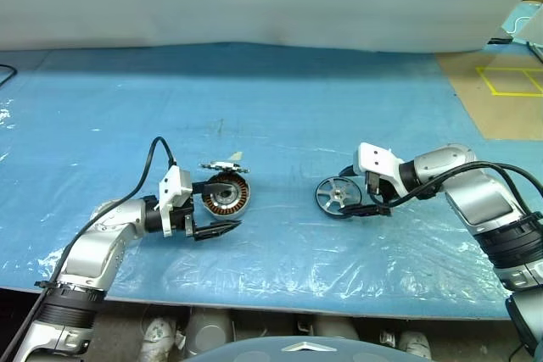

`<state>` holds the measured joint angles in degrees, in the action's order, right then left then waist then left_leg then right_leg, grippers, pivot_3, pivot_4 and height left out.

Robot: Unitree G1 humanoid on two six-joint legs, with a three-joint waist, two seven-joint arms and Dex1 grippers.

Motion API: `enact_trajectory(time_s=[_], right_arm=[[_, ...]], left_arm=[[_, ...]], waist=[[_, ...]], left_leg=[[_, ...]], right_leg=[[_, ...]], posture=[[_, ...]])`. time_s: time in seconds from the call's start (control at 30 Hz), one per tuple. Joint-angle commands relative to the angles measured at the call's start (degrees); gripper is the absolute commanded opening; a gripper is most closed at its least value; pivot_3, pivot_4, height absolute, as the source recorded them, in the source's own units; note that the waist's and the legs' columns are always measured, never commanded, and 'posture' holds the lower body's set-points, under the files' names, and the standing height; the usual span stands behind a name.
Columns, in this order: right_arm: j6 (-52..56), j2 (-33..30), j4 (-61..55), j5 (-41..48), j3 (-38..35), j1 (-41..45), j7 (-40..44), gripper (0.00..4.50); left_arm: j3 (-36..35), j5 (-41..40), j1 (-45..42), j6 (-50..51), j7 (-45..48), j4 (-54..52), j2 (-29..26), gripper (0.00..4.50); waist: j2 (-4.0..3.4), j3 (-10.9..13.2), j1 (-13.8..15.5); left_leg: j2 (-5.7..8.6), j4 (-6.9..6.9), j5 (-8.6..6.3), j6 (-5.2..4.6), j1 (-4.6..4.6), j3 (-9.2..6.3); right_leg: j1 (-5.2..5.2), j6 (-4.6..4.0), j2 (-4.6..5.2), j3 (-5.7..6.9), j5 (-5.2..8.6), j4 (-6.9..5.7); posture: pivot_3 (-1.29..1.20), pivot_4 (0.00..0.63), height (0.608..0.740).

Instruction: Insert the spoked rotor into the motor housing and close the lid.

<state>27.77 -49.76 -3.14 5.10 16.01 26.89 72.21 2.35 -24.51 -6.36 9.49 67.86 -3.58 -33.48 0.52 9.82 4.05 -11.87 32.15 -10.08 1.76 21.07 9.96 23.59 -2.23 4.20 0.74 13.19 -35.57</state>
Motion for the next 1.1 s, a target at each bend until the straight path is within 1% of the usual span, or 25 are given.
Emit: enact_trajectory(time_s=[0.03,0.23,0.4,0.57,0.87,0.9,0.93,1.1], right_arm=[[0.18,-0.22,-1.98,0.03,-0.33,0.35,-0.18,4.49],[0.64,-0.94,-2.94,0.52,-1.13,-0.15,0.07,4.49],[-3.14,-1.74,-2.84,-1.25,-1.12,-0.77,-0.74,4.49],[-3.66,-1.31,-1.97,-1.26,-1.83,-0.34,-1.92,4.49],[-2.66,-2.03,-2.3,-0.74,-1.82,-1.67,-1.53,4.49],[-2.34,-2.19,-3.07,-0.19,-2.31,-1.94,-1.37,4.11],[-1.81,-2.26,-3.87,0.4,-2.87,-2.1,-1.37,3.9],[-1.49,-2.33,-4.63,0.75,-4.47,-1.89,-2.76,3.9]], left_arm=[[-0.1,0.32,-0.15,-1.52,0.2,-0.11,-0.1,4.5],[-0.09,0.38,0.1,-1.85,0.28,0.02,0.11,4.5],[0.16,0.41,-0.31,-1.7,0.13,0.17,0.42,4.5],[0.18,0.34,-0.61,-1.26,0.04,0.0,0.42,4.5],[-0.1,0.18,-0.49,-1.29,0.37,0.18,0.15,4.5],[-0.16,0.16,-0.36,-1.31,0.43,0.19,0.08,4.5],[-0.2,0.14,-0.22,-1.32,0.47,0.18,0.03,4.5],[-0.23,0.27,0.09,-1.47,0.52,0.25,-0.07,4.5]], waist=[[0.0,0.0,0.0],[0.0,0.0,0.01],[0.0,0.0,0.01],[0.0,0.0,0.0],[0.0,0.0,0.01],[0.0,0.0,0.01],[0.0,0.0,0.02],[0.0,0.0,0.01]], left_leg=[[0.0,0.0,0.0,0.0,0.0,0.0],[0.0,0.0,0.0,0.0,0.01,0.0],[0.0,0.0,0.0,0.0,0.02,0.0],[0.0,0.0,0.0,0.0,0.01,0.0],[0.0,0.0,0.0,0.0,0.02,0.0],[0.0,0.0,0.0,0.0,0.02,0.0],[0.0,0.0,0.0,0.0,0.02,0.0],[0.0,0.0,0.0,0.0,0.02,0.0]], right_leg=[[0.0,0.0,0.0,0.0,0.0,0.0],[0.01,0.0,0.0,0.0,0.0,0.0],[0.01,0.0,0.0,0.0,0.0,0.0],[0.02,0.0,0.0,0.0,0.0,-0.01],[0.03,0.0,0.0,0.0,0.0,-0.01],[0.03,0.0,0.0,0.0,0.0,-0.01],[0.03,0.0,0.0,0.0,0.0,-0.01],[0.03,0.0,0.0,0.0,0.0,-0.01]], posture=[[0.0,0.15,0.74],[0.0,0.15,0.74],[0.0,0.15,0.74],[0.0,0.15,0.74],[0.0,0.15,0.74],[0.0,0.15,0.74],[0.0,0.15,0.74],[0.0,0.15,0.74]])
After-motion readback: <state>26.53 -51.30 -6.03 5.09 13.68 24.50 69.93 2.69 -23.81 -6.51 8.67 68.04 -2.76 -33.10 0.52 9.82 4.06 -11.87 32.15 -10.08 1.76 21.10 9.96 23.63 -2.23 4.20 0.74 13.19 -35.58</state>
